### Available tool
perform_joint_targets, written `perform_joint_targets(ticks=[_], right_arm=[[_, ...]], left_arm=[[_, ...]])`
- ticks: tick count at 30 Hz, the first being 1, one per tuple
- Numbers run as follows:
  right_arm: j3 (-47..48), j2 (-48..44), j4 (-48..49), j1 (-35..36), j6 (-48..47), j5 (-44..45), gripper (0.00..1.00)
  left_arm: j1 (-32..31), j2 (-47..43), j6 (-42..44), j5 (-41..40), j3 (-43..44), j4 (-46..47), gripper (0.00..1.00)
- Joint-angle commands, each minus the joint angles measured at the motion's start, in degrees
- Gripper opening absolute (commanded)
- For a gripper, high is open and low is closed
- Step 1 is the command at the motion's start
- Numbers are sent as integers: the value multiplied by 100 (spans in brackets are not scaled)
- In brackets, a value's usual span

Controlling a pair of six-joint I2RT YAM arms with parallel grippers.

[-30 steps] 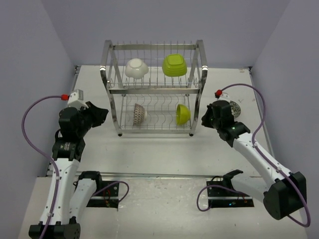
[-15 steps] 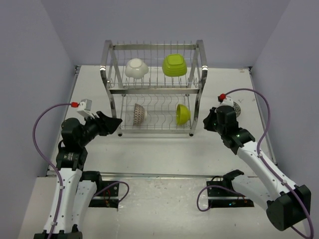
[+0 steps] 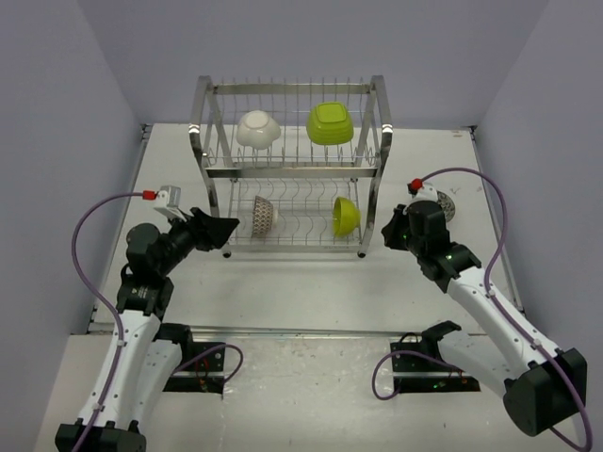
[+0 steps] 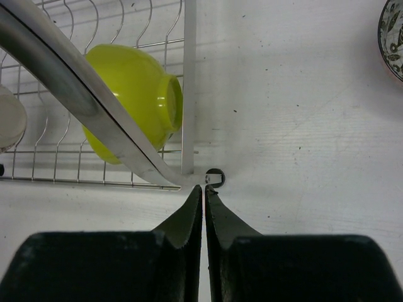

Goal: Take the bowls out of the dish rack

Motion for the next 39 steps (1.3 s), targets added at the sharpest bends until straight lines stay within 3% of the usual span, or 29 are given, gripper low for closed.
perform_joint_targets(ticks=[1, 5, 10, 23, 39], right_arm=[[-41, 38, 272, 26, -165, -75, 4], [-94, 108, 386, 17, -200, -119, 4], [-94, 144, 413, 26, -182, -154, 4], [-173, 47, 430, 17, -191, -207, 5], [-208, 65, 439, 17, -217, -215, 5]], left_arm=[[-353, 111, 67, -758, 87, 669, 66], [-1397, 146, 340, -1885, 96, 669, 68], [-1909, 156, 279, -2553, -263, 932, 68], [-2297, 427, 393, -2853, -941, 1767, 68], [-2314, 1570, 780, -2660, -845, 2541, 67]])
